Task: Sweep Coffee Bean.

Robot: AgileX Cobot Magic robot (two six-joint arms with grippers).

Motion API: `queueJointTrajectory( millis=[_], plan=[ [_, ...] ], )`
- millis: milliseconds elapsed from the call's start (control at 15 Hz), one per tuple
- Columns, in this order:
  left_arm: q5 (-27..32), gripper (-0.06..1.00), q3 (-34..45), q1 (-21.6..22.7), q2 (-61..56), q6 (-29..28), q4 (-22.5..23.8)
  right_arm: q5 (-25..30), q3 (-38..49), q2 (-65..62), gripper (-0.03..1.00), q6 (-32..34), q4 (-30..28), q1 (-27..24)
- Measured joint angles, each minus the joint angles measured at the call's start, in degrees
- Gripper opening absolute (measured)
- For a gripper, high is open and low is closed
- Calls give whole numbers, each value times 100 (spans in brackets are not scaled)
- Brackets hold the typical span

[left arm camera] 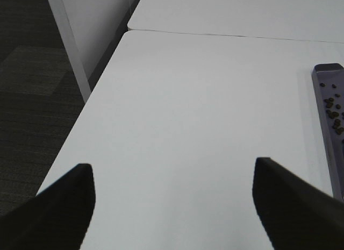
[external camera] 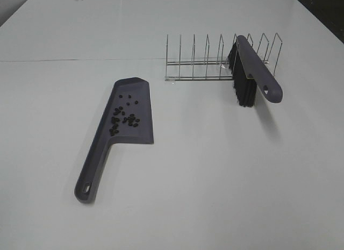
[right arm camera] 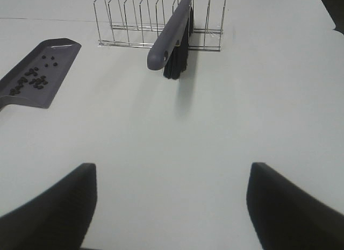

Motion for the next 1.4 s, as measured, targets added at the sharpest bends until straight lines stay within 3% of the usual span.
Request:
queueJointTrajectory(
  millis=[933,1133,1400],
  plan=[
    [0,76,0,46,0,0,-6,0,0,0,68,0,0,-11],
    [-6,76,0,46,0,183,-286,0,0,0,68,0,-23,-11],
    [-46,76,17,46,0,1192,-1169,0,0,0,68,29,-252,-11]
  ],
)
